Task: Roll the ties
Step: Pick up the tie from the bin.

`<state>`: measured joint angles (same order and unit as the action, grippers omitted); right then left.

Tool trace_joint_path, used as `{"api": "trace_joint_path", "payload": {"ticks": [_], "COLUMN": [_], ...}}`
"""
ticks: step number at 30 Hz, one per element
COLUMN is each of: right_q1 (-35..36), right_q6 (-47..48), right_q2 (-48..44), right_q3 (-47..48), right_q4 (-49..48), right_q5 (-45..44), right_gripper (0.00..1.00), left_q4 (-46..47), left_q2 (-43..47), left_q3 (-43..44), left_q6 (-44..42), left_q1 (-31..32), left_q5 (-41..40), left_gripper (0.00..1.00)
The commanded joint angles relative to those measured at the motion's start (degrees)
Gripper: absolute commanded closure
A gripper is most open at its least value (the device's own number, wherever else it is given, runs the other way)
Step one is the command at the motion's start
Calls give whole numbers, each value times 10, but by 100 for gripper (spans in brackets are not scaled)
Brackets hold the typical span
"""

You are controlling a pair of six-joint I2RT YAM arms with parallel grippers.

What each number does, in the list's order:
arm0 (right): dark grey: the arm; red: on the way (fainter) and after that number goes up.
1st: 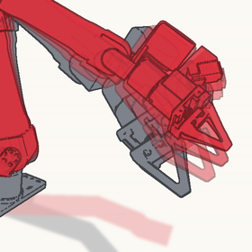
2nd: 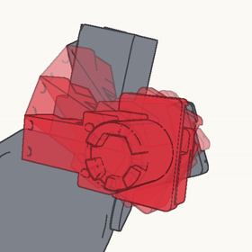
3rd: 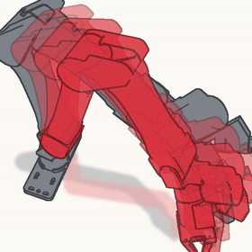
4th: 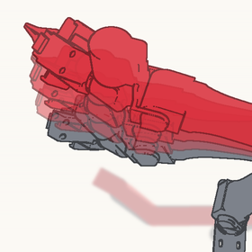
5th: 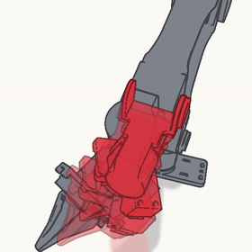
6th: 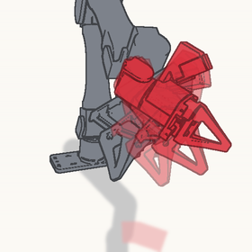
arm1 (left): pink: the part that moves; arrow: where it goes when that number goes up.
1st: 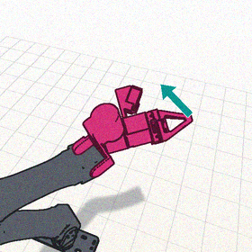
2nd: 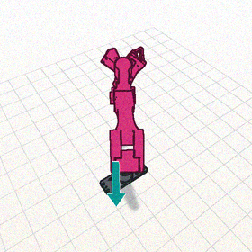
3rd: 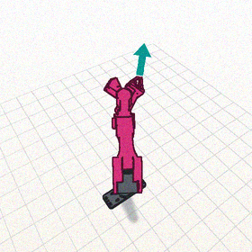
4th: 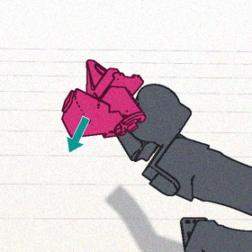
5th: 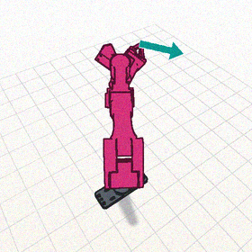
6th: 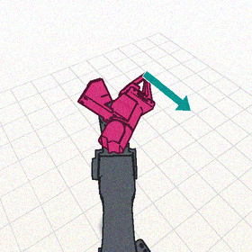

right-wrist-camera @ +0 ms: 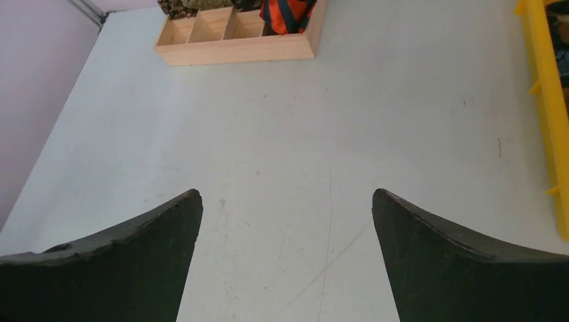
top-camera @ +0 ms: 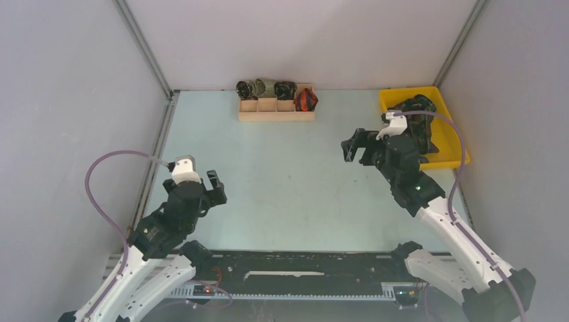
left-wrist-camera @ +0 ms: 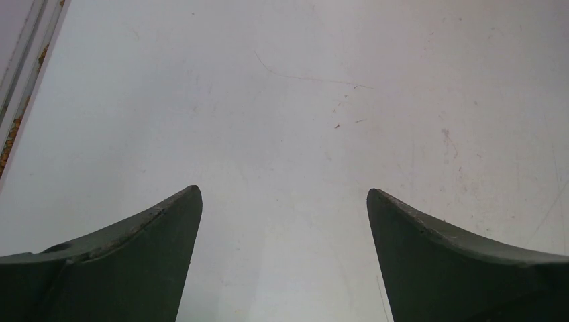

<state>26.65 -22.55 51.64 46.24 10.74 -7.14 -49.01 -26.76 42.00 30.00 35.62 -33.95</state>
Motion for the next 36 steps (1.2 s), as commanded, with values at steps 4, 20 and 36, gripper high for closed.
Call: {"api": "trace_joint_path", "payload": {"ticks": [4,20,36], "right_q1": [-12,-233,-404], "right_q6": [-17,-16,-4], "right_q2": [38,311,561], "right_q3": [66,252,438], "right_q4": [-25,38,105], "right_q5": [-9,11,-24], "right_gripper": [0,1,5], "left_q4": [6,6,6], "left_q2": [2,7,13], "left_q3": [-5,-6,-7], "left_q6": [4,5,4], "left_q1": [3,3,4], "left_q5": [-10,-10,-12], "left_gripper": [0,0,0]}}
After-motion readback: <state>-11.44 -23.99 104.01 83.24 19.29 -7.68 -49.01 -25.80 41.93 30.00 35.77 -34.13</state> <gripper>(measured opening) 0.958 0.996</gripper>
